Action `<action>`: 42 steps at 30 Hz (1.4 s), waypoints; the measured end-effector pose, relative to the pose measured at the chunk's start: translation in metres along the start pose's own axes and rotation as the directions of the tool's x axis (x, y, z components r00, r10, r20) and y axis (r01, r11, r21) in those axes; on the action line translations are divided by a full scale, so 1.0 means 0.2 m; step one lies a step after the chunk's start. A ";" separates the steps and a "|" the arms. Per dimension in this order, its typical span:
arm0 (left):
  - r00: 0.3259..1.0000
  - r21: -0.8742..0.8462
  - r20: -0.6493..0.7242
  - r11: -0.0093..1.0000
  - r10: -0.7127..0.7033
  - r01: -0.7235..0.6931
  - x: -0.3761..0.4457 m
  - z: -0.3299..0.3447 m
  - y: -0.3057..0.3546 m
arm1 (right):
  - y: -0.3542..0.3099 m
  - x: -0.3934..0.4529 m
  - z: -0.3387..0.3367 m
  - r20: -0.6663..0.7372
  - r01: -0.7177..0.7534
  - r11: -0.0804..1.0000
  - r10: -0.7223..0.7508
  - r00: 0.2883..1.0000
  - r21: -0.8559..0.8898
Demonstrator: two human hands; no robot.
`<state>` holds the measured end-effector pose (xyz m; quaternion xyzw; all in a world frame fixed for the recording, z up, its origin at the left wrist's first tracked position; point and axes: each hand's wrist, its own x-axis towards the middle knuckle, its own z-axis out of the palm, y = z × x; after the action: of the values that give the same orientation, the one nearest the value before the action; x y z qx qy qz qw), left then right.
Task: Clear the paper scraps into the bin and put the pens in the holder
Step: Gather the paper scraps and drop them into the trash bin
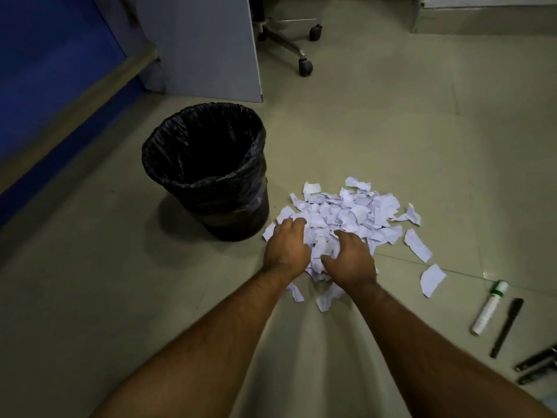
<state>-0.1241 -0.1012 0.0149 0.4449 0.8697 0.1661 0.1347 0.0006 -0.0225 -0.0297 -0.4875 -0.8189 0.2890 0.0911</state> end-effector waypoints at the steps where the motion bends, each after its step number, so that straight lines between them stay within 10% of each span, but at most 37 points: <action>1: 0.993 0.090 0.112 0.996 -0.021 0.011 0.01 0.04 0.00 | 0.04 0.00 -0.01 0.021 -0.001 0.996 0.003 1.000 -0.087; 9: 0.892 0.321 0.430 0.947 -0.137 -0.010 0.08 0.20 -0.01 | 0.21 -0.04 0.04 0.117 0.108 0.926 -0.069 0.991 -0.363; 19: 0.974 0.316 0.224 0.945 0.015 -0.087 -0.04 0.30 0.05 | 0.11 -0.05 0.03 0.151 0.102 0.965 -0.067 0.986 -0.240; 25: 0.984 0.015 0.109 0.990 -0.145 0.144 -0.08 0.27 0.03 | 0.12 -0.08 0.06 0.077 -0.152 0.974 0.140 0.987 0.168; 31: 0.915 -0.436 0.010 0.822 -0.403 0.367 -0.04 0.15 0.03 | 0.02 -0.03 0.01 0.072 -0.411 0.785 0.429 0.900 0.464; 42: 0.935 -0.555 -0.157 0.812 -0.319 0.183 0.08 -0.52 0.21 | -0.55 0.07 -0.28 -0.064 -0.182 0.625 0.351 0.934 0.759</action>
<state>-0.1426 -0.0838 0.1253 0.2466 0.8506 0.4338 0.1659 -0.0649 -0.0283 0.0771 -0.5512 -0.5339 0.5548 0.3215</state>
